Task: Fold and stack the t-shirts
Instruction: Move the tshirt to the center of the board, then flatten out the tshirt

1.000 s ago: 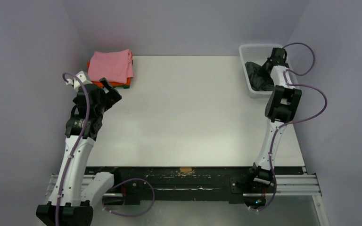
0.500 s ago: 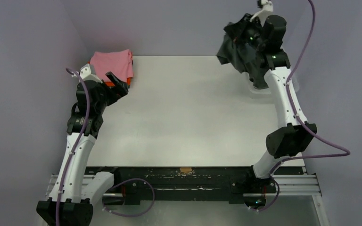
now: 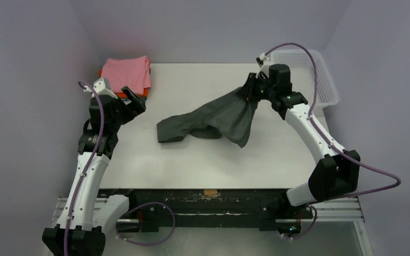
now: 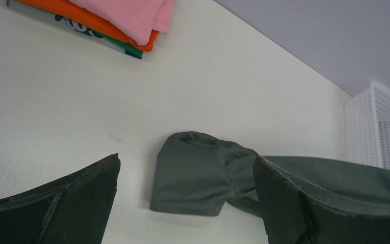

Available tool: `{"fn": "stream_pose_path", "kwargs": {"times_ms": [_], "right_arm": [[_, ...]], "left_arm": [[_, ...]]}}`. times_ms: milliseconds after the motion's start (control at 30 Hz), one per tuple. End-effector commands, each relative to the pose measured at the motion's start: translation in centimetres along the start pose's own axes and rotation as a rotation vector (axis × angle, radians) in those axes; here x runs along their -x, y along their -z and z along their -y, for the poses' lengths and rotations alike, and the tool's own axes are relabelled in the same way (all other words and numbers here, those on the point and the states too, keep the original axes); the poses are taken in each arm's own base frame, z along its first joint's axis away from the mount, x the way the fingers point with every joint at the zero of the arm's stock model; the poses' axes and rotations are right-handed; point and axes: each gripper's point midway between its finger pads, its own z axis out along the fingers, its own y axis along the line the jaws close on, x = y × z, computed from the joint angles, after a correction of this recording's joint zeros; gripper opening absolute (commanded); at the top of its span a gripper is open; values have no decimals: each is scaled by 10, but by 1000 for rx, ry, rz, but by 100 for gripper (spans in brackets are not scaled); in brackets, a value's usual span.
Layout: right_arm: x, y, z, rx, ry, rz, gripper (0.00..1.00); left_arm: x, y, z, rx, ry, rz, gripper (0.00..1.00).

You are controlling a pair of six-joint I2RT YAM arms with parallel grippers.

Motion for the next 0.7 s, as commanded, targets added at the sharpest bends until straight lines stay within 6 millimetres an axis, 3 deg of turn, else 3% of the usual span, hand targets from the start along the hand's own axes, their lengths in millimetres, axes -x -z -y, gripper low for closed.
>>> {"fn": "stream_pose_path", "kwargs": {"times_ms": [0, 67, 100, 133, 267, 333, 400, 533, 667], "right_arm": [[-73, 35, 103, -502, -33, -117, 30], [-96, 60, 140, -721, -45, -159, 60], [-102, 73, 153, -820, -50, -165, 77], [-106, 82, 160, -877, -51, -172, 88], [-121, 97, 157, -899, -69, -212, 91], [-138, 94, 142, -799, -111, -234, 91], [-168, 99, 130, -733, -164, -267, 91], [-217, 122, 119, -712, -266, -338, 84], [-252, 131, 102, -639, -336, -397, 79]], "left_arm": [[-11, -6, -12, 59, 25, -43, 100], [-27, -14, -17, 81, 31, -109, 100], [-39, -18, -19, 86, 39, -158, 100], [-53, -23, -21, 90, 47, -210, 100], [-118, -29, -19, 68, 123, -501, 100], [-147, -25, -24, 85, 135, -604, 99], [-177, -18, -36, 129, 131, -680, 96], [-210, -17, -39, 141, 112, -753, 88], [-222, -33, -35, 159, 88, -780, 79]]}}
